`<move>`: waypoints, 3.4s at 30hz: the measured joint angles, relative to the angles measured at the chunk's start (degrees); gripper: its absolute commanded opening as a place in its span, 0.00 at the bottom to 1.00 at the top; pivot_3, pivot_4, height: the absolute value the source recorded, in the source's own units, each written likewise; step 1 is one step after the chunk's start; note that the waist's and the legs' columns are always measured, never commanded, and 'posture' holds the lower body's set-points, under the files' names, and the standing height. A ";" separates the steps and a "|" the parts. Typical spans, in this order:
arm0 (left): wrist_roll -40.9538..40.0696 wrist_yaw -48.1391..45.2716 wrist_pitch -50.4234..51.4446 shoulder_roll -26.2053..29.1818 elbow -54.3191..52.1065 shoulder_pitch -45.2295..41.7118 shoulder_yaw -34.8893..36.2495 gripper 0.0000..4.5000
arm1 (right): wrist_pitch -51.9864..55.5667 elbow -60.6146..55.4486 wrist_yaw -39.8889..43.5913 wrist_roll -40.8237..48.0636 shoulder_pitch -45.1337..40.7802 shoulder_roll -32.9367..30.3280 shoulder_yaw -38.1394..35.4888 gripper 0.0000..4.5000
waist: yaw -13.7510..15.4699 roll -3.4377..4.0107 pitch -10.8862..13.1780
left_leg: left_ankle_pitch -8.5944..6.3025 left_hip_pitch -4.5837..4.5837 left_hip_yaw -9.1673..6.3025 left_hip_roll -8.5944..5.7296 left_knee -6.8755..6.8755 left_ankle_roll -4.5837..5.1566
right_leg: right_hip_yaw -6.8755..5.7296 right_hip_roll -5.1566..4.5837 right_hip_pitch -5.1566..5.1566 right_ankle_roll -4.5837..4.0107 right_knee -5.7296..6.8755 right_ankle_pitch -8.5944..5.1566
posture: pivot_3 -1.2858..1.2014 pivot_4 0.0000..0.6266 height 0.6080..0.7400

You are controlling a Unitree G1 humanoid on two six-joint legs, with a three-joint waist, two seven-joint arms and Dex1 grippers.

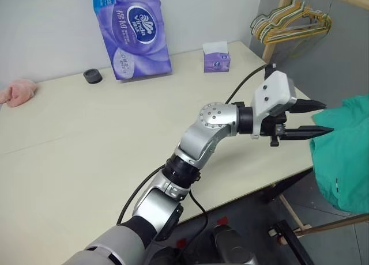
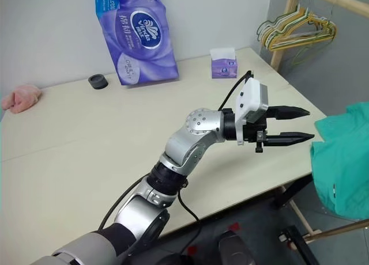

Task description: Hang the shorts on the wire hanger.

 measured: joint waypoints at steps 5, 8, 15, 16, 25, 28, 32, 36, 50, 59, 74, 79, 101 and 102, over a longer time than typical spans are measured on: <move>0.05 -0.41 -3.86 -0.66 6.63 -5.79 0.69 0.54 | 2.53 10.13 12.33 -12.12 -7.74 -3.43 6.69 0.00 | -0.06 0.01 0.19 | -0.03 -0.01 0.07 0.02 -0.05 0.05 | 0.06 0.00 -0.09 0.01 0.01 0.00 | 0.36 0.29 1.00; 0.34 -0.84 -7.59 -1.02 11.62 -9.39 1.10 0.54 | 4.04 15.81 20.23 -19.51 -11.66 -4.83 10.67 0.00 | -0.01 0.02 0.27 | -0.04 -0.02 0.09 0.02 -0.09 0.04 | 0.08 0.00 -0.13 0.02 0.00 -0.01 | 0.36 0.29 1.00; -2.22 -6.40 -9.92 -1.53 18.53 -13.91 2.03 0.54 | 9.97 18.27 28.91 -30.64 -16.99 -3.99 11.71 0.00 | -0.12 0.14 0.45 | -0.06 -0.02 0.13 0.03 -0.10 0.05 | 0.14 0.00 -0.20 0.08 0.07 -0.04 | 0.36 0.28 1.00; -2.51 -7.04 -9.91 -1.56 19.29 -14.58 2.35 0.54 | 10.41 18.27 29.51 -31.85 -17.59 -3.80 11.71 0.00 | -0.10 0.14 0.45 | -0.06 -0.02 0.13 0.03 -0.10 0.05 | 0.14 -0.01 -0.19 0.08 0.07 -0.04 | 0.36 0.28 1.00; -5.26 -9.63 -8.41 -1.84 22.62 -17.37 4.20 0.54 | 13.55 18.12 35.68 -43.53 -22.89 -1.85 11.42 0.00 | -0.05 0.17 0.47 | -0.07 -0.03 0.12 0.03 -0.10 0.04 | 0.14 -0.02 -0.21 0.10 0.09 -0.04 | 0.37 0.27 1.00; -6.29 -9.64 -7.22 -1.89 22.62 -17.68 5.16 0.54 | 14.22 17.72 37.43 -46.82 -24.15 -1.04 11.31 0.00 | -0.07 0.17 0.47 | -0.07 -0.03 0.12 0.03 -0.10 0.04 | 0.14 -0.03 -0.21 0.11 0.10 -0.04 | 0.37 0.27 1.00; -7.83 -9.63 -5.50 -1.97 22.60 -18.59 5.71 0.54 | 14.77 17.03 39.40 -50.60 -26.02 0.26 11.33 0.00 | -0.08 0.17 0.47 | -0.07 -0.02 0.12 0.03 -0.09 0.03 | 0.14 -0.03 -0.21 0.12 0.11 -0.03 | 0.37 0.27 1.00; -8.61 -9.61 -4.63 -1.99 22.60 -18.86 6.57 0.54 | 14.98 16.62 41.65 -54.31 -26.53 0.71 11.34 0.00 | -0.08 0.17 0.47 | -0.07 -0.02 0.10 0.03 -0.10 0.03 | 0.13 -0.03 -0.22 0.13 0.11 -0.04 | 0.37 0.26 1.00; -8.62 -9.65 -4.68 -2.00 22.60 -18.94 6.65 0.55 | 19.00 10.65 44.40 -62.84 -30.48 4.20 9.11 0.99 | -0.08 0.22 0.46 | -0.07 -0.02 0.12 0.02 -0.08 0.02 | 0.15 -0.07 -0.23 0.17 0.16 -0.02 | 0.38 0.24 1.00; -7.35 -9.56 -4.74 -1.91 22.28 -18.91 6.41 0.55 | 18.99 -9.88 36.22 -72.60 -32.12 10.65 2.78 0.99 | 0.21 0.27 0.42 | -0.07 -0.05 0.02 0.04 -0.05 0.00 | 0.15 -0.09 -0.27 0.21 0.20 0.00 | 0.38 0.22 1.00; 4.13 2.83 -0.61 7.12 11.31 -2.91 4.11 0.55 | -0.50 -59.26 33.63 -80.31 -16.10 39.71 20.59 0.99 | 1.53 0.54 0.23 | 0.06 0.05 -0.36 0.13 0.13 -0.24 | 0.03 -0.21 -0.32 0.39 0.47 0.15 | 0.42 0.22 1.00; 10.38 19.50 5.32 13.75 2.37 10.70 9.08 0.55 | -12.28 -59.04 34.38 -83.52 -9.14 50.32 33.72 0.99 | 4.02 0.46 0.17 | 0.10 -0.12 -0.46 0.10 0.15 -0.30 | -0.10 -0.32 -0.68 -0.02 0.84 0.40 | 0.45 0.21 1.00; 18.78 57.17 3.61 11.62 -15.05 42.26 25.37 0.55 | -57.05 -22.19 42.79 -91.96 -7.54 71.59 44.63 0.99 | 16.27 -1.17 -1.35 | 0.88 -0.62 -0.86 0.17 0.18 -1.05 | -0.78 -0.30 -1.45 -1.03 1.38 1.04 | 0.54 0.14 1.00; 18.48 57.24 3.23 11.60 -15.05 42.45 25.59 0.55 | -57.21 -21.96 43.11 -91.97 -7.54 72.01 44.70 0.99 | 16.29 -1.14 -1.48 | 0.89 -0.62 -0.89 0.17 0.18 -1.07 | -0.80 -0.29 -1.44 -1.04 1.38 1.04 | 0.54 0.14 1.00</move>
